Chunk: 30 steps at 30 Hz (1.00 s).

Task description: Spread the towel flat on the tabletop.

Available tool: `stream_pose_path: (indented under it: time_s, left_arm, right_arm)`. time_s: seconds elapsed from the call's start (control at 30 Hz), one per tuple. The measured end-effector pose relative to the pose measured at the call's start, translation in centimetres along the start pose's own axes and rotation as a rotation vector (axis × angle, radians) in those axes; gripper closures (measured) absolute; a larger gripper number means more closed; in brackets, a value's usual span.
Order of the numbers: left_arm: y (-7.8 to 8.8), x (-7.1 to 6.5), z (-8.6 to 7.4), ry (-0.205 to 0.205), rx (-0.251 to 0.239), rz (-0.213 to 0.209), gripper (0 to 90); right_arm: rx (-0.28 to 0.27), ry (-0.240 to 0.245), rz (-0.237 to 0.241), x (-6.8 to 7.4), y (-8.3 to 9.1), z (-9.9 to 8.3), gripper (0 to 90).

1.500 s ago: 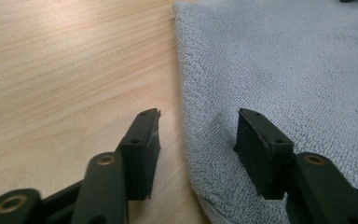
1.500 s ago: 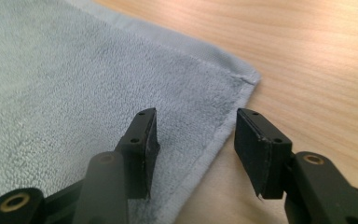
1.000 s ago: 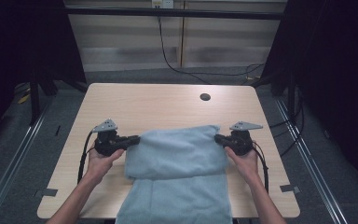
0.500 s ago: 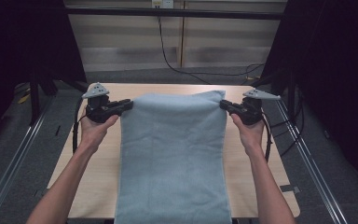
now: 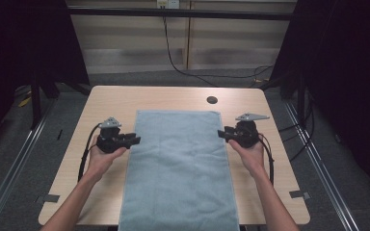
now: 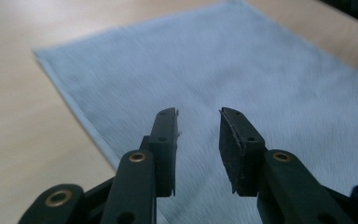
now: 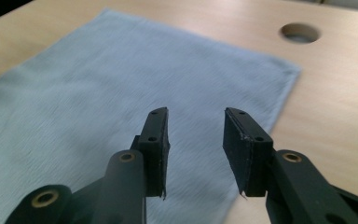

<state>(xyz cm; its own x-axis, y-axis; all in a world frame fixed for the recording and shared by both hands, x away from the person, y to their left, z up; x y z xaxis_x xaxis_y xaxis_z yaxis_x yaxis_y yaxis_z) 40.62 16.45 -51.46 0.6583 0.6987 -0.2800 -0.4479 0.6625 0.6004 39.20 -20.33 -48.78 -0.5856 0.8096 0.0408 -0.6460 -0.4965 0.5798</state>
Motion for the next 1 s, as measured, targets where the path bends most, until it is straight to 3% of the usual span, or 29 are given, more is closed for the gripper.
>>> stream_pose_path:
  time_s: [0.13,0.23,0.3,0.4,0.57,0.7,0.87,1.0]
  left_arm:
    - [-1.2,0.5,-1.8,0.013,0.036,0.002,64.4]
    - [-1.4,0.8,-1.8,0.041,0.023,0.004,61.9]
    - [-1.4,1.0,-1.9,0.046,0.021,0.003,57.5]
    - [-1.6,0.9,-2.5,0.019,0.043,-0.001,55.8]
    - [-1.3,0.5,-3.1,-0.031,0.035,0.011,65.1]
    - [-0.8,0.0,-3.7,-0.037,0.037,0.000,67.0]
    - [0.2,-0.8,-4.7,-0.046,0.050,-0.026,66.9]
    - [1.1,-1.5,-5.6,-0.057,0.046,-0.030,66.7]
  right_arm:
    - [0.043,0.008,0.063,1.7,-0.7,-2.4,62.4]
    - [0.065,-0.010,0.077,1.7,-1.8,-3.9,56.9]
    - [0.084,-0.011,0.073,1.7,-2.5,-4.3,51.7]
    - [0.115,0.029,0.050,1.8,-3.1,-4.8,47.4]
    - [0.121,0.123,0.003,2.4,-3.2,-5.3,51.0]
    - [0.106,0.121,0.020,2.8,-2.5,-5.9,51.5]
    - [0.068,0.041,0.095,3.2,-1.3,-6.8,51.5]
    - [0.077,0.045,0.117,4.3,-0.2,-7.4,51.5]
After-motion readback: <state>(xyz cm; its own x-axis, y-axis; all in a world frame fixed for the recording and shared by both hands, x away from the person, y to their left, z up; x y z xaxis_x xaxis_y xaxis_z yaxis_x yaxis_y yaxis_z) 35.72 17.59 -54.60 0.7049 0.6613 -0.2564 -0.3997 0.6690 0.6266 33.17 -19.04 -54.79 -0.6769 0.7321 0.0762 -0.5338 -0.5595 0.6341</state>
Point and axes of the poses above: each handheld gripper's, and its own axes: y roughly backward along the jaws, z roughly out of its top, x roughly to its left, the point moved 6 cm from there along -y, roughly forward along the jaws, and after that the axes turned 7 degrees about y, right-handed, at the moved point
